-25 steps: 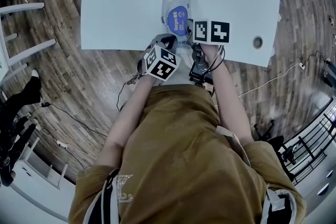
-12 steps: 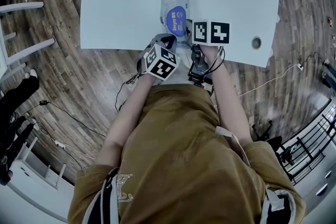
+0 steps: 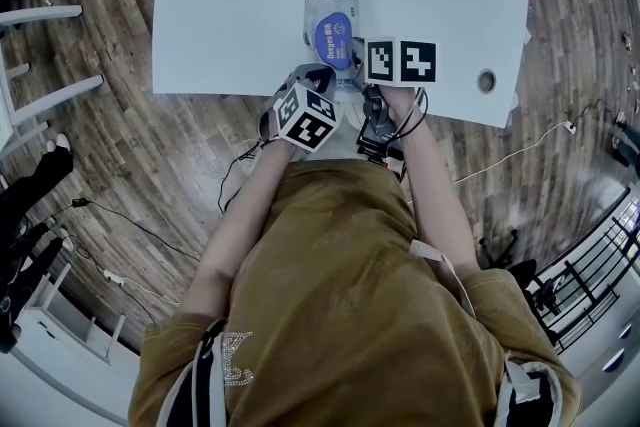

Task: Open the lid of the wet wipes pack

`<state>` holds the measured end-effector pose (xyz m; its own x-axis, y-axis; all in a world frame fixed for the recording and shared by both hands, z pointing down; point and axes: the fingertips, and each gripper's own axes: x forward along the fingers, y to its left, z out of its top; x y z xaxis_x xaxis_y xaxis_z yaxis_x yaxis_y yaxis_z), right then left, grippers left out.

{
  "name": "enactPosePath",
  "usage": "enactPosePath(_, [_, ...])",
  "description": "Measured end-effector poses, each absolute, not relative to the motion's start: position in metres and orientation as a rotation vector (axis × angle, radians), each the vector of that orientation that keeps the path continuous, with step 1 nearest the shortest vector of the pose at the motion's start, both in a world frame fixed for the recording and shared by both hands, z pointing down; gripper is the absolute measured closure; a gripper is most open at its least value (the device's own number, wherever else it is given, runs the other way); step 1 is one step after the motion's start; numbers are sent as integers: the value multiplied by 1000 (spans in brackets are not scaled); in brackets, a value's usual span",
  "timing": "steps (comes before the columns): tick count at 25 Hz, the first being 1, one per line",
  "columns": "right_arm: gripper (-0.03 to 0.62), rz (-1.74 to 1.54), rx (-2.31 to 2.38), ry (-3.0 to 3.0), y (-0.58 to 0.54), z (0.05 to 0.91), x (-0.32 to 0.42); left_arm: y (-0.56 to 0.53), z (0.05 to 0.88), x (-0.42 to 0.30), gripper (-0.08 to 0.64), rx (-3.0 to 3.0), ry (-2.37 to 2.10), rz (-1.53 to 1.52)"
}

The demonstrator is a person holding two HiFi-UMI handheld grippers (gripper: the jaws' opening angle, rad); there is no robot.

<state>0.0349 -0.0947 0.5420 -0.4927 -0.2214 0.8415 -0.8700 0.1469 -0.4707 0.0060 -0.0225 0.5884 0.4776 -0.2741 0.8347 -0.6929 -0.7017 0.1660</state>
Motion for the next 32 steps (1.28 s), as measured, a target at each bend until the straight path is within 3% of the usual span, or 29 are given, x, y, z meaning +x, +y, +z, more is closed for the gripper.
enactPosePath(32, [583,1333,1011,-1837,-86,530,20,-19,590,4,558,2225,-766,1152])
